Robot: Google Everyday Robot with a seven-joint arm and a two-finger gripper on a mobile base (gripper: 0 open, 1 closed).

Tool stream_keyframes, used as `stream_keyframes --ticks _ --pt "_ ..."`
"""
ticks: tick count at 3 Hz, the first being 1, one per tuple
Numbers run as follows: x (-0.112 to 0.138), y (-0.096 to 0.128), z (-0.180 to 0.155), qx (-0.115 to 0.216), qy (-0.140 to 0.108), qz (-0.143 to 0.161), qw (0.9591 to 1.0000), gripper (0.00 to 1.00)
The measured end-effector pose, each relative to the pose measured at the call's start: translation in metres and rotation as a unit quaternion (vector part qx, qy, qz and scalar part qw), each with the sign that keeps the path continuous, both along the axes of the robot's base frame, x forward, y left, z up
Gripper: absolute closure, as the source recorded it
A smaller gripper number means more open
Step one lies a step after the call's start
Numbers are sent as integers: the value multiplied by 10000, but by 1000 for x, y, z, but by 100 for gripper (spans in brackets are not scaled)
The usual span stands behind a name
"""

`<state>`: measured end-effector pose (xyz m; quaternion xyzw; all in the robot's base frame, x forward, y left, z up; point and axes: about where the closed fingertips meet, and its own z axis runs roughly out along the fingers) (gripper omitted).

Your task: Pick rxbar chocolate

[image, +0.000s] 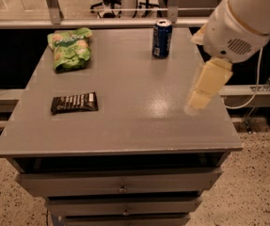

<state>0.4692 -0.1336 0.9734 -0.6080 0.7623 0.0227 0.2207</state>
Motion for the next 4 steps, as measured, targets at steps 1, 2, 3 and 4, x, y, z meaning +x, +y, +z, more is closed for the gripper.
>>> stream_keyframes --ticks 1,2,3,4 --pt "18 67 -2 515 -307 336 9976 0" --pt "17 70 -3 529 -296 332 9976 0" --pt "16 92 -8 632 -221 298 9973 0" --pt "23 140 -24 858 -71 393 9955 0"
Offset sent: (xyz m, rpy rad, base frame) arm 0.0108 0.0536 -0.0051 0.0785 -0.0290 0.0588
